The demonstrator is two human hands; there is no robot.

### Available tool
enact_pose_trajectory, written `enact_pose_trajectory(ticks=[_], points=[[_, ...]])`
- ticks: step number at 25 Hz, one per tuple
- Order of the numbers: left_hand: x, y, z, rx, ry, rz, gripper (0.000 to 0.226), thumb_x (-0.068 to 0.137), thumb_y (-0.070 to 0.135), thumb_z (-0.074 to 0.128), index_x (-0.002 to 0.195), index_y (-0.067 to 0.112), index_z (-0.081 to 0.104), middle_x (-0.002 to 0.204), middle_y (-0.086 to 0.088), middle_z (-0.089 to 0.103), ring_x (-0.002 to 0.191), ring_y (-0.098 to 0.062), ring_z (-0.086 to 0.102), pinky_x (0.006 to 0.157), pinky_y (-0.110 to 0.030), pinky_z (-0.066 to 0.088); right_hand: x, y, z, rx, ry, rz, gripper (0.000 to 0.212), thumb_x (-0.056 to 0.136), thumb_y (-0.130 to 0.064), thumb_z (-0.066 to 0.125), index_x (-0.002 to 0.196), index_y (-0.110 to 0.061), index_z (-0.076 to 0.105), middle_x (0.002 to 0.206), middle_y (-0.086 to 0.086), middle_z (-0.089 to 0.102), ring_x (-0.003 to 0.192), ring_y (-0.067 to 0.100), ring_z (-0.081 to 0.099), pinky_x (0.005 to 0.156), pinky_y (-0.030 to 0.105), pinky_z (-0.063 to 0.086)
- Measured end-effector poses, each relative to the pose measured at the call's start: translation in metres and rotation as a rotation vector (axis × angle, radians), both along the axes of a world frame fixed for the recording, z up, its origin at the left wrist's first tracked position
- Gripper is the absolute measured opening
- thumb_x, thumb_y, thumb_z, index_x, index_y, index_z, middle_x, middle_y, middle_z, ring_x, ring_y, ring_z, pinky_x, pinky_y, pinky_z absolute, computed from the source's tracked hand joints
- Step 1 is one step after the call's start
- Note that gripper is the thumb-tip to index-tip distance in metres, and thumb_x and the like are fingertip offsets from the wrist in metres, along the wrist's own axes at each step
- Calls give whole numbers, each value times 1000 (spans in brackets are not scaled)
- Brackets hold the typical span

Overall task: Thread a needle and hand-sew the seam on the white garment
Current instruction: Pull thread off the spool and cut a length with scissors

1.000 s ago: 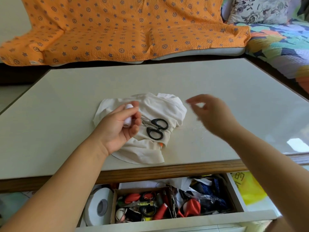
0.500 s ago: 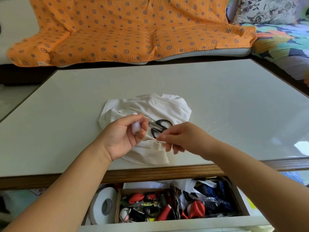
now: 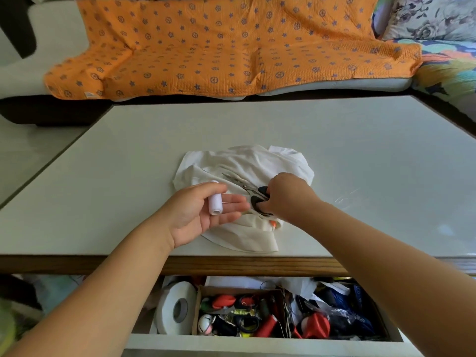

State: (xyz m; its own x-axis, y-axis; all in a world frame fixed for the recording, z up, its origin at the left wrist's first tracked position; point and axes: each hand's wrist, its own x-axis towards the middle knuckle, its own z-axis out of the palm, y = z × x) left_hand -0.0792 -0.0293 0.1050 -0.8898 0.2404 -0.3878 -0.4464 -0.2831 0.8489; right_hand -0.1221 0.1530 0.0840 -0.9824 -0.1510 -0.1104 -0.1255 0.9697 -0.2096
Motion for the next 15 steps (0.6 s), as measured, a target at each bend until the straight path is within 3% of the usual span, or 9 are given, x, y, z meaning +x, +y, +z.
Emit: enact_pose_trajectory(ticks=[4, 6, 7, 8, 10, 12, 15], points=[[3, 0, 4, 22, 71, -24, 12, 101, 8, 42, 94, 3, 49, 105, -33, 69, 102, -41, 69, 81, -42, 61, -4, 9, 19, 110, 47, -57, 39, 91, -47, 54, 67, -16, 48, 70, 0, 52, 66, 20, 49, 46, 25, 27], [4, 1, 4, 43, 97, -22, 14, 102, 8, 39, 94, 3, 49, 109, -33, 67, 105, -41, 68, 86, -43, 59, 0, 26, 38, -47, 196, -103, 32, 90, -44, 56, 79, -14, 58, 77, 4, 62, 67, 24, 53, 47, 25, 31], [4, 1, 3, 51, 107, -17, 15, 102, 8, 37, 93, 3, 49, 110, -33, 67, 106, -41, 68, 89, -44, 57, 6, 34, 46, -251, 202, -128, 30, 89, -43, 61, 83, -13, 63, 78, 6, 66, 67, 24, 56, 49, 26, 36], [4, 2, 1, 60, 117, -10, 17, 101, 8, 36, 91, 4, 49, 112, -33, 67, 108, -40, 67, 92, -45, 56, 15, 41, 52, -530, 126, -135, 30, 85, -44, 68, 85, -13, 67, 79, 6, 69, 67, 21, 58, 55, 27, 41], [0, 3, -2, 86, 135, 12, 19, 101, 9, 35, 87, 6, 48, 115, -32, 66, 110, -39, 66, 97, -46, 53, 43, 45, 56, -996, -250, -53, 47, 69, -53, 79, 89, -11, 71, 79, 7, 69, 64, 14, 57, 61, 27, 46], [-3, 5, -5, 126, 147, 46, 19, 100, 10, 35, 85, 9, 46, 117, -32, 65, 113, -39, 65, 101, -47, 50, 66, 45, 44, -1091, -567, 23, 56, 67, -57, 73, 94, -8, 70, 79, 6, 66, 60, 12, 53, 57, 23, 44], [-5, 10, -6, 190, 147, 101, 21, 99, 11, 34, 82, 12, 46, 117, -31, 65, 113, -39, 65, 106, -48, 45, 80, 45, 24, -1058, -780, 75, 45, 79, -49, 66, 95, -8, 69, 77, 6, 63, 56, 12, 50, 53, 22, 38]])
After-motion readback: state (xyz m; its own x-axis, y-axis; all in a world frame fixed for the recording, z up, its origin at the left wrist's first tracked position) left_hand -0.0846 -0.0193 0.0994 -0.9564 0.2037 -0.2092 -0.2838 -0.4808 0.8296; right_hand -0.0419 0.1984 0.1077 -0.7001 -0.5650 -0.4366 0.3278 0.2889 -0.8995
